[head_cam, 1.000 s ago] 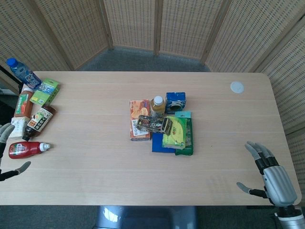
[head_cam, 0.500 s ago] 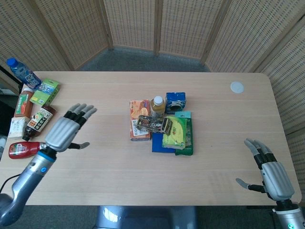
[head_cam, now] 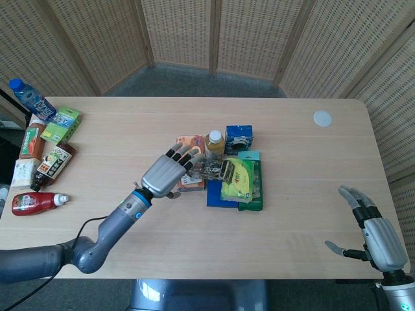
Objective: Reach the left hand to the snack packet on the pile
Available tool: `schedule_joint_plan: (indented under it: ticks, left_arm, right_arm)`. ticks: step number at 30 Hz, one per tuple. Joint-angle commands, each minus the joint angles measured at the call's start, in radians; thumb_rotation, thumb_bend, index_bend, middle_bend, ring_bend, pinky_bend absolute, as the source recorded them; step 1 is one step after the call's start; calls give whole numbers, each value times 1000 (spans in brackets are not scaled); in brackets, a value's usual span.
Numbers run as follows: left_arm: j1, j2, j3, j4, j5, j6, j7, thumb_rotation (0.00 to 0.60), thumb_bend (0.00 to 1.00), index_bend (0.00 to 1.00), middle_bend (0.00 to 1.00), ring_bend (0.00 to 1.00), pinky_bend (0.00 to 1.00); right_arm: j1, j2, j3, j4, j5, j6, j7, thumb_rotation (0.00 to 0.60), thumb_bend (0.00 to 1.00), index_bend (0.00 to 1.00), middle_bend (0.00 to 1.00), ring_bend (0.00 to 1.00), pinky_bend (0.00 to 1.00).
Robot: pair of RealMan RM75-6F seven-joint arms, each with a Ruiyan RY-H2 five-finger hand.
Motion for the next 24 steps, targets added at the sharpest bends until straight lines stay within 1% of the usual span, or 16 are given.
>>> schedule_joint_plan:
  ticks: [1, 5, 14, 23, 24]
  left_arm:
    - [-73, -73, -3, 60, -78, 9, 81, 600, 0, 0, 0, 0, 0]
    - [-125, -129, -9, 126, -155, 12, 110, 600, 0, 0, 0, 0, 0]
    - [-217, -232, -17, 276, -254, 9, 122, 600, 0, 0, 0, 0, 0]
    - [-267, -316, 2, 367, -250, 30, 116, 600, 0, 1, 0, 0, 2]
    - [-270, -322, 3, 374, -247, 36, 116, 600, 0, 17, 32, 0, 37]
  right_arm:
    - [1, 6, -1, 3, -3, 0, 13, 590, 0, 0, 0, 0, 0]
    - [3, 10, -2, 4, -4, -3, 25, 589, 0, 0, 0, 0, 0]
    - [5, 14, -1, 5, 1, -5, 38, 589, 0, 0, 0, 0, 0]
    - [5, 20, 2, 9, 5, -1, 60, 586, 0, 0, 0, 0, 0]
    - [5, 21, 3, 9, 6, -1, 63, 587, 0, 0, 0, 0, 0]
